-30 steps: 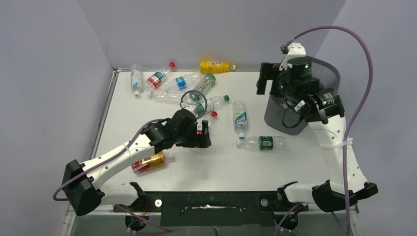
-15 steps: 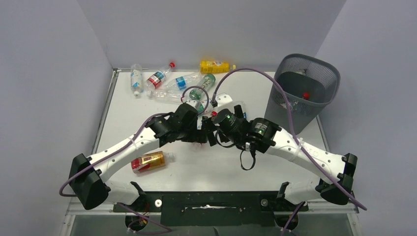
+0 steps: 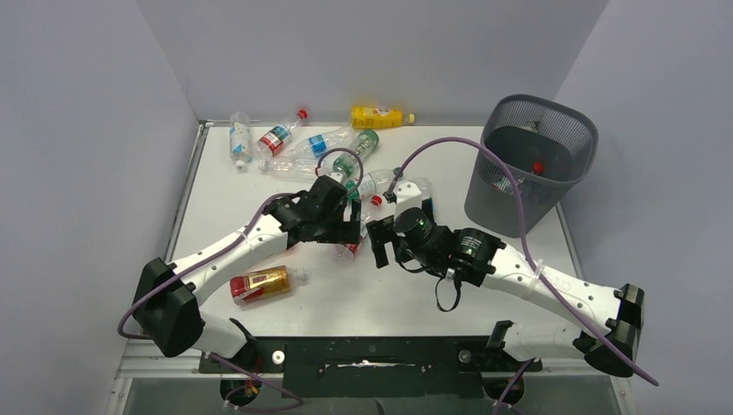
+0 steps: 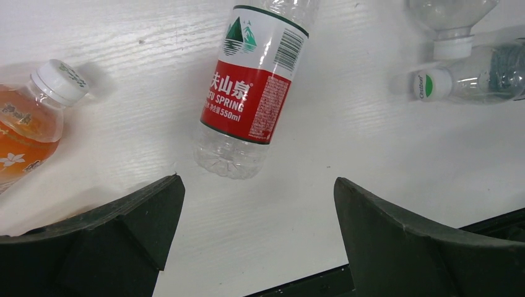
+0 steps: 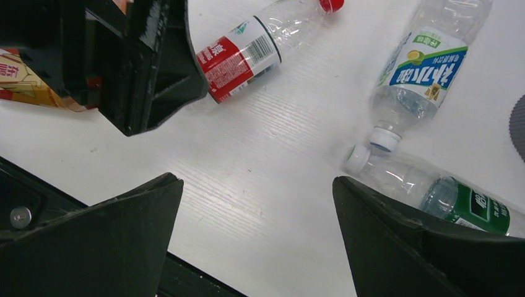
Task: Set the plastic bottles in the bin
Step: Pick up the plastic bottle at the center of the board.
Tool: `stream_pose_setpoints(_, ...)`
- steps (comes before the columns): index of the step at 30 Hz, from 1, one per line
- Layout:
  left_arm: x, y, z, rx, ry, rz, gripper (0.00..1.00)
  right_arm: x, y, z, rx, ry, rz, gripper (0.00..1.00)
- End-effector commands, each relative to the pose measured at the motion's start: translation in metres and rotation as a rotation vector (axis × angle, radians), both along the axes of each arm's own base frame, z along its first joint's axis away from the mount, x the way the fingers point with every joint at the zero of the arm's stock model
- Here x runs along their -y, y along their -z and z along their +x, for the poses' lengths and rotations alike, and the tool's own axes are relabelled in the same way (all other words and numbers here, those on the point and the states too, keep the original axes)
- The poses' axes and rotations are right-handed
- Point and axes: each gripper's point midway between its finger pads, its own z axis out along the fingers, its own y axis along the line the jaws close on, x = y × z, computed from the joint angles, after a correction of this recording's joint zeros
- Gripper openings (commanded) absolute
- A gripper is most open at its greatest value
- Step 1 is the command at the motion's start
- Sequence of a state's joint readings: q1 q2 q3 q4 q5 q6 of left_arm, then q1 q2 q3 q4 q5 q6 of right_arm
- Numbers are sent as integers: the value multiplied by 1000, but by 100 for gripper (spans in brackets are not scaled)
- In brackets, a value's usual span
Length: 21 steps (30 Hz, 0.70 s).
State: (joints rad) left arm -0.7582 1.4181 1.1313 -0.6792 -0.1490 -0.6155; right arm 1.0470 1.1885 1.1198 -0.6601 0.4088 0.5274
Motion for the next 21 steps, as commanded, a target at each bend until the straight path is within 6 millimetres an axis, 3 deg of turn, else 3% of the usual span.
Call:
stream_pose_setpoints(1, 15, -22, 24, 59, -19, -82, 93, -3, -14, 8, 30, -3, 95, 98)
stream_pose_setpoints(10, 31, -9, 31, -21, 6, -70, 93, 1, -9, 2, -56, -49, 103, 98)
stream_pose_setpoints(18, 34, -25, 30, 2, -8, -134, 93, 11, -3, -3, -137, 6, 199, 98)
stream_pose_setpoints(21, 32, -27, 25, 19, 3, -161, 93, 22, 5, -2, -157, 112, 213, 98)
